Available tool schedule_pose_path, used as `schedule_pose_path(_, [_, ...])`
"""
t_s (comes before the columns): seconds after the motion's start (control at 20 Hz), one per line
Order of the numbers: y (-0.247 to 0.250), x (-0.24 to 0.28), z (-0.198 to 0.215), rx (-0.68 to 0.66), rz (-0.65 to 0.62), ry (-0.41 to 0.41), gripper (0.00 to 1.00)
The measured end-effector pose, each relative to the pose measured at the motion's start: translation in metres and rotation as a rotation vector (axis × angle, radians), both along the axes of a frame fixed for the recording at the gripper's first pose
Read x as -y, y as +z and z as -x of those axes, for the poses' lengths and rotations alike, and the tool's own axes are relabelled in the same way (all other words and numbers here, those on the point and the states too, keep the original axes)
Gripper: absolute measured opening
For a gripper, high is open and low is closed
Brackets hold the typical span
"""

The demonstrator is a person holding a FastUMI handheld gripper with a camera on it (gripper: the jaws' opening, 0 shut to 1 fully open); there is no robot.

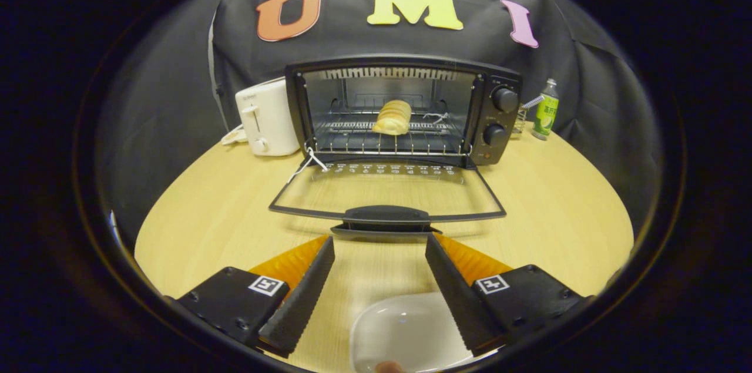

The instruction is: Open the toaster oven, put the food inside, and close the toaster oven door.

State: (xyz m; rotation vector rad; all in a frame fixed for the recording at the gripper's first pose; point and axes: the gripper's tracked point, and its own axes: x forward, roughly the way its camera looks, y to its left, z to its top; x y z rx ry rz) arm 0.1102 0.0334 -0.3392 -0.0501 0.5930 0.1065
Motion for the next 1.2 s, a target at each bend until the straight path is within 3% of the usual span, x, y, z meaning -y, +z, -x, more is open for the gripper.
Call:
schedule_pose_path(0.3, [-0.034, -0.002, 0.000, -0.101, 0.005, -0.036, 1.00])
schedule_pose_path(0.45, [-0.030, 0.001, -0.009, -0.087, 0.039, -0.046, 1.00])
schedule_pose_path(0.7, [-0.028, -0.002, -0.016, -0.103, -0.012, -0.094, 1.00])
schedule_pose_path(1.2, [-0.009, -0.003, -0.013, -0.051, 0.008, -0.103, 1.00])
